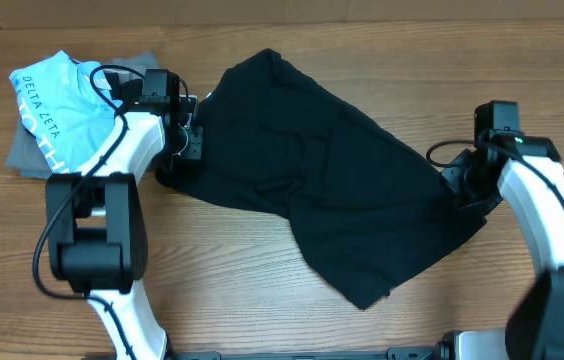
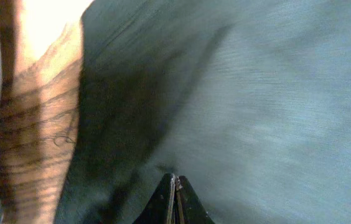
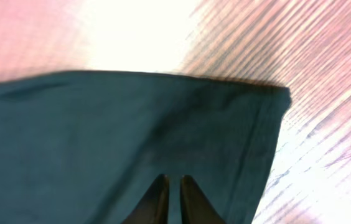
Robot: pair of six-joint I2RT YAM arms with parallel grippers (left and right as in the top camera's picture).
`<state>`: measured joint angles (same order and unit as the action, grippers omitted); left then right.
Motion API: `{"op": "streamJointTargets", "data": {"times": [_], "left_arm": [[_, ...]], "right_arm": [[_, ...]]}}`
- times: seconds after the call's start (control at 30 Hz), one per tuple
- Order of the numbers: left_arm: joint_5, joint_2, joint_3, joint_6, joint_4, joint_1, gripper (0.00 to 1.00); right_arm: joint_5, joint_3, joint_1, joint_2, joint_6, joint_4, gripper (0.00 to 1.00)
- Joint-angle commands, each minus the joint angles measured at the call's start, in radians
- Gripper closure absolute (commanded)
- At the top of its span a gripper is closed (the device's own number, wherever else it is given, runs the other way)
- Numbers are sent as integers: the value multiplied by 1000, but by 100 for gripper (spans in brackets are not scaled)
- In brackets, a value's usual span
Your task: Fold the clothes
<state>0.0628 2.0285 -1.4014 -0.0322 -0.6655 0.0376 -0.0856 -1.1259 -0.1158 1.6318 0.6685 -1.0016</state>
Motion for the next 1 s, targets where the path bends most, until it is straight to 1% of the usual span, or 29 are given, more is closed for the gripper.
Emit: {"op": "streamJointTargets", "data": {"times": [0.0,0.07,0.13,0.17,0.27,0.3,0.4,0.43,0.5,0.53,0.6,0.7,0.77,0.83,0.87,0.9,0.93,0.97], "left_arm": [[132,-171,-4,-36,4,18,96],[154,-222,-4,-35,4,23,96],[183,-295,-4,-35,-4,29,95],[195,-315,-5,-35,-8,30,94],[246,-373,-4,-35,-24,30,84],[264,-385,-4,-35,-27,30,82],[293,-391,-4,-35,-35,31,82],[301,-390,-4,-35,-42,31,82],[305,-388,-4,-35,-58,32,82],[304,-387,-4,-37,-69,35,82],[304,-387,-4,-43,-85,42,82],[300,-387,-4,-75,-109,64,78],[293,-386,-4,-98,-124,79,73],[293,-385,-4,-113,-131,85,60],[293,-381,-4,-126,-132,89,53],[293,-377,-2,-132,-130,93,52],[293,-369,-2,-148,-130,97,61],[286,-358,0,-163,-131,101,66]], "right_arm": [[14,8,-25,116,17,5,95],[6,8,-39,172,16,22,95],[16,8,-78,243,17,80,95],[20,8,-94,265,17,104,96],[11,8,-157,352,17,182,96],[-5,8,-178,383,17,225,96],[-15,1,-251,459,24,391,96],[5,-10,-282,474,32,461,96],[40,-31,-319,478,24,539,96],[89,-59,-344,478,-7,588,96],[175,-117,-373,478,-59,615,96],[366,-289,-399,478,-212,585,96],[443,-414,-402,477,-282,479,89],[477,-506,-402,472,-314,379,85],[511,-570,-402,463,-335,306,81],[535,-611,-402,454,-337,255,80],[563,-649,-402,443,-337,203,78],[592,-678,-402,430,-337,159,77]]}}
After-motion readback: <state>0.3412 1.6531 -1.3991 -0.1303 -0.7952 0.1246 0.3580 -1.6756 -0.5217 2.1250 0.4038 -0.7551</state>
